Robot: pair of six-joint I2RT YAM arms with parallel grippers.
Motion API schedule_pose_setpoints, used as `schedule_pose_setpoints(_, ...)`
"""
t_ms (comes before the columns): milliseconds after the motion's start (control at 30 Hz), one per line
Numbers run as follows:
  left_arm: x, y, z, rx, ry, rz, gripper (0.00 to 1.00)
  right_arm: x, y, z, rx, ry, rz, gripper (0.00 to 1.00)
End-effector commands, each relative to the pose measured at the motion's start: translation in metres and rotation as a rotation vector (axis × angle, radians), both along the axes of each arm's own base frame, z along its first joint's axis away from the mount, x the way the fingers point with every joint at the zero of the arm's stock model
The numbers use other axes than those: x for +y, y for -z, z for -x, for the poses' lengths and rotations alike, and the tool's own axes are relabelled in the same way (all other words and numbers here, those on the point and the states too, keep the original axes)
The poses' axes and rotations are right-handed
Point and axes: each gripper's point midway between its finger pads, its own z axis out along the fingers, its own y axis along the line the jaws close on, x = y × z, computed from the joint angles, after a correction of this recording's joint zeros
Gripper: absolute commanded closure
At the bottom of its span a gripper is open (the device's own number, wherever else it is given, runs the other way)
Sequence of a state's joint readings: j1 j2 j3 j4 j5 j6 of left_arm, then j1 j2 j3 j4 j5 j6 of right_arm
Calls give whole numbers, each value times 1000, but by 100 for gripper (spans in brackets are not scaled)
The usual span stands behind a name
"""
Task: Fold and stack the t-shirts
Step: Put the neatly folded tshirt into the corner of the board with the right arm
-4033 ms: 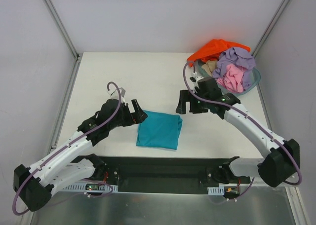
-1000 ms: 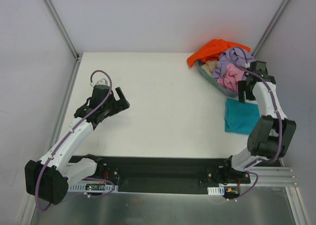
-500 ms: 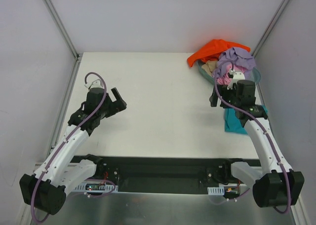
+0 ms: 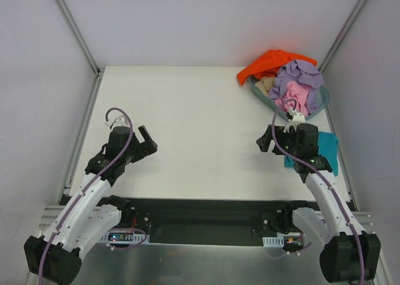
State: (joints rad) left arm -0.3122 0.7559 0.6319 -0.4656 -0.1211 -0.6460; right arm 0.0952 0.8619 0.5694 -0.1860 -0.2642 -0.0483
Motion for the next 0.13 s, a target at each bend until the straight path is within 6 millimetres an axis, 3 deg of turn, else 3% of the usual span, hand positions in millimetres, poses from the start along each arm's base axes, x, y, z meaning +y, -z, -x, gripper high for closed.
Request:
schedule_pose_setpoints(0,7,0,2,-19,-43,7,1,5,-31,-10,-136,-9,-37,3)
schedule_pose_setpoints(100,8,-2,2,-28,-52,8,1,9,-39,-8,-170,-34,-49,3)
